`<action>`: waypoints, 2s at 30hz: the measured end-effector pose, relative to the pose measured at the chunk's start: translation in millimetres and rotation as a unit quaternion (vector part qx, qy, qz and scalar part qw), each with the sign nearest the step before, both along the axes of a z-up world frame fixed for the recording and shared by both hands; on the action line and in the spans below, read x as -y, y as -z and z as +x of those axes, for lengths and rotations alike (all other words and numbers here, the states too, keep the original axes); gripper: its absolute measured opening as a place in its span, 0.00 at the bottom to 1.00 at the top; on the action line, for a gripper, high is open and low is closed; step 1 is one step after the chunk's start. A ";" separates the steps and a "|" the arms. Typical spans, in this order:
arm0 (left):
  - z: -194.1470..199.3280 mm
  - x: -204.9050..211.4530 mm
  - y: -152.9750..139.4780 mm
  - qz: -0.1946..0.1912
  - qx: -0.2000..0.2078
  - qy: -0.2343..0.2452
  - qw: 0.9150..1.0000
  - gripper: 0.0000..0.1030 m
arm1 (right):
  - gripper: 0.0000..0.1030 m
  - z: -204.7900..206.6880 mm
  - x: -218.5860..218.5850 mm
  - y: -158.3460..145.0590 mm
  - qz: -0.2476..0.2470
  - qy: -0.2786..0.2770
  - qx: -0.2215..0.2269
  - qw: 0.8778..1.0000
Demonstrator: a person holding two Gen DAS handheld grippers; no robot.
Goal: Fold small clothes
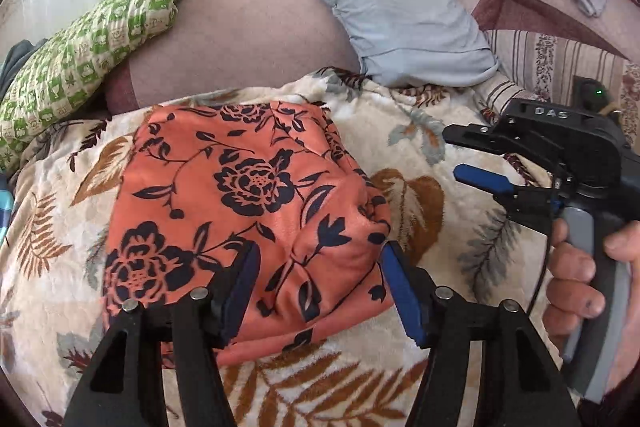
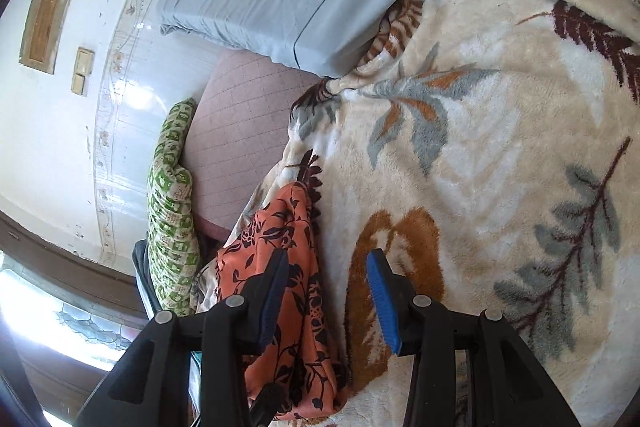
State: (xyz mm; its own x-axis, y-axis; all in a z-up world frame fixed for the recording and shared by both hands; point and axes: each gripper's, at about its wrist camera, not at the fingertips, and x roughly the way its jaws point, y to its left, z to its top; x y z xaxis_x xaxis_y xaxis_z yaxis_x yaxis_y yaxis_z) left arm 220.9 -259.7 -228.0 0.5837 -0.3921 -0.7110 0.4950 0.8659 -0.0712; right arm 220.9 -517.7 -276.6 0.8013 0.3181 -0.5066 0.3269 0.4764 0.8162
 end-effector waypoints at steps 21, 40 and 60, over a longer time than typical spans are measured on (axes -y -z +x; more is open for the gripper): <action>58.4 -86.1 53.9 0.159 -0.003 -0.149 0.976 0.79 | 0.27 42.4 -124.2 31.7 -0.073 -0.169 -0.127 0.975; 42.0 -77.6 28.2 0.183 0.026 -0.166 0.969 0.79 | 0.27 37.9 -122.6 7.5 -0.069 -0.179 -0.097 0.977; 180.0 -31.3 21.9 0.247 -0.012 -0.165 0.955 0.79 | 0.26 46.1 -117.6 27.9 -0.057 -0.181 -0.119 0.975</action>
